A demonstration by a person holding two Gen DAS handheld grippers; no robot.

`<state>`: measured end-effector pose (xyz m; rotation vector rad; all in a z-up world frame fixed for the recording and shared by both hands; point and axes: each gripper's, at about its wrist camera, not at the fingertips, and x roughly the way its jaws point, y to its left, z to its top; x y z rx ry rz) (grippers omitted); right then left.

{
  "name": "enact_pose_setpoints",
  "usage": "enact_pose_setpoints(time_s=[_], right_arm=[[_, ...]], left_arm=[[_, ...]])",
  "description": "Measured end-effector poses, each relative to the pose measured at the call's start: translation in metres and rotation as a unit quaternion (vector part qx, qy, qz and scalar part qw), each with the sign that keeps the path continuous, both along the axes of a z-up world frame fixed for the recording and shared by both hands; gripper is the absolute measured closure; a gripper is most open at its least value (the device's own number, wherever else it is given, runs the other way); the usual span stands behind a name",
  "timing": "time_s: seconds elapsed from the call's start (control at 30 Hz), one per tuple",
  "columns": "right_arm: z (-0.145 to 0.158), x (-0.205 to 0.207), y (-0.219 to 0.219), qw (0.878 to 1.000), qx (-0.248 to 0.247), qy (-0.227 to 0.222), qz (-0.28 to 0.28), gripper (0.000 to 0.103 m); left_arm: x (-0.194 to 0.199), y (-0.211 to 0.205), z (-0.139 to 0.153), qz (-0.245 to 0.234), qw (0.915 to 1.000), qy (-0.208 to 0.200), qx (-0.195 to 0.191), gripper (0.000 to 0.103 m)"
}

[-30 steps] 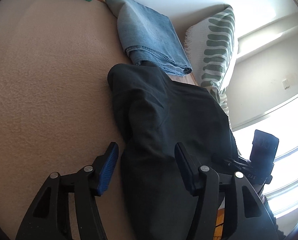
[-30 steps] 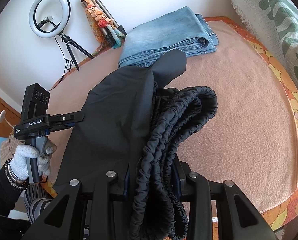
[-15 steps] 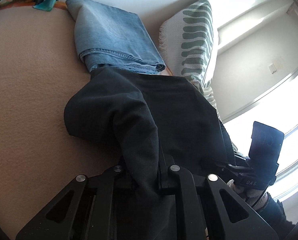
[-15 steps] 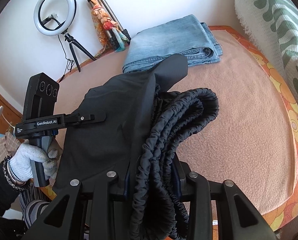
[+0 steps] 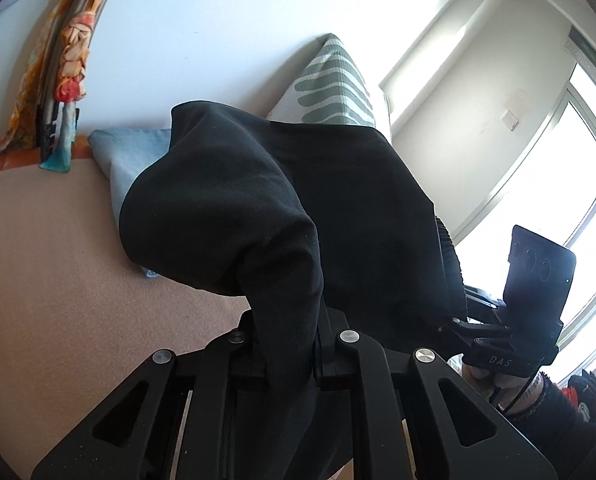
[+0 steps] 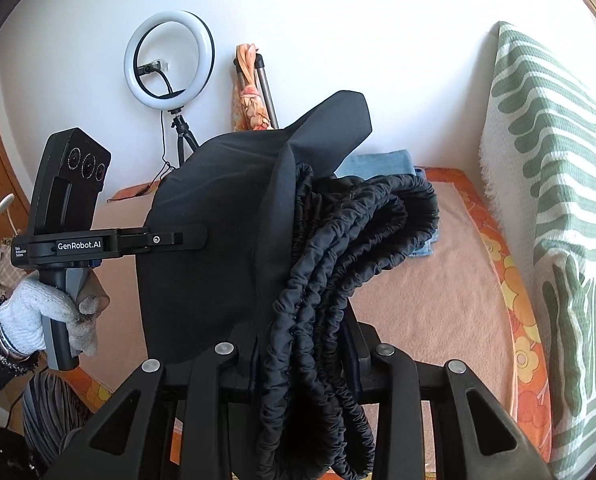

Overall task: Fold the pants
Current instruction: 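Carry the black pants with both grippers onto the folded blue jeans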

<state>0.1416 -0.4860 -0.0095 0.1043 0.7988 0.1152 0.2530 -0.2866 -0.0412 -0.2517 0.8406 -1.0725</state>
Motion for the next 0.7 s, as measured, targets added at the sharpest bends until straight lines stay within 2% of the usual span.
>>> enact_pose_setpoints(time_s=[0.23, 0.4, 0.53, 0.7], right_arm=[[0.031, 0.034, -0.012, 0.999, -0.015, -0.028, -0.005, 0.071], [0.04, 0.078, -0.029, 0.999, -0.018, -0.037, -0.009, 0.071], [0.032, 0.123, -0.042, 0.999, -0.013, -0.03, -0.007, 0.071], [0.014, 0.177, -0.057, 1.0, -0.018, -0.015, -0.004, 0.071]], left_arm=[[0.036, -0.013, 0.031, 0.012, 0.9995, -0.029, -0.009, 0.091], [0.077, -0.027, 0.041, 0.022, 0.9989, -0.04, -0.012, 0.091], [0.112, -0.039, 0.035, 0.033, 0.9985, -0.044, -0.001, 0.091], [0.158, -0.051, 0.013, 0.046, 0.9982, -0.035, 0.011, 0.091]])
